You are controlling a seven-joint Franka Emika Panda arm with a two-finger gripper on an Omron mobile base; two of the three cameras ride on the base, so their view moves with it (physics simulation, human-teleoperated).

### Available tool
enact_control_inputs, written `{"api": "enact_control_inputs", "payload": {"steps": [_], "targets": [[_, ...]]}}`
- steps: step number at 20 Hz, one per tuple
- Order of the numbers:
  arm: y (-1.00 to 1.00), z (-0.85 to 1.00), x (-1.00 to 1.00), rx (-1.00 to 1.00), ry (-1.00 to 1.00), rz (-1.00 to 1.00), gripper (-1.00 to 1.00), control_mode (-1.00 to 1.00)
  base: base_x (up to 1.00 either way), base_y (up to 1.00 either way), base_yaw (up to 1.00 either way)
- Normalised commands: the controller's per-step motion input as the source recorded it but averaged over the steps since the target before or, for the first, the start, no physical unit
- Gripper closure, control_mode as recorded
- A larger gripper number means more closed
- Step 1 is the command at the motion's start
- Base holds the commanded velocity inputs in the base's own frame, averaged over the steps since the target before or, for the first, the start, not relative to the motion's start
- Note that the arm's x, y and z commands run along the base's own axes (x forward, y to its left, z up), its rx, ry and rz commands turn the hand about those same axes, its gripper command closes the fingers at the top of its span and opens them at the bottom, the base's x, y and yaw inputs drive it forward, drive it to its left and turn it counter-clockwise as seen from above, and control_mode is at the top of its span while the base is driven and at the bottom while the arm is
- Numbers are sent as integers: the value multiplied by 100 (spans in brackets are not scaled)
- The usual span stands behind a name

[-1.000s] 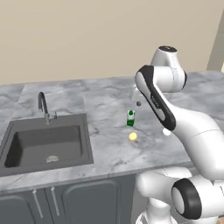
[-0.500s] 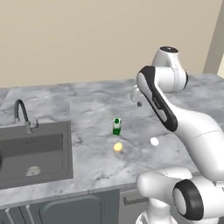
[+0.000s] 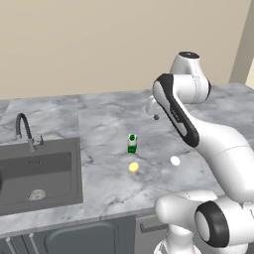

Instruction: Gather the eggs and milk located in the vicinity of the sink area and place them right next to the bowl.

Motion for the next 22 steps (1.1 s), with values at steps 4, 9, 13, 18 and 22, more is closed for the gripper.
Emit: {"api": "enact_control_inputs", "payload": {"steps": [4,9,13,18,22], "targets": [[61,0,35,0,5,-13,-100,-100,0,0,0],[38,-5,78,-1,15,-15,-100,-100,0,0,0],[29,-52,79,-9,-2,-23,-100,-100,0,0,0],[0,-40,39,2,2,-1,-100,-100,0,0,0],[0,-58,64,7,4,0,-100,-100,0,0,0]]}}
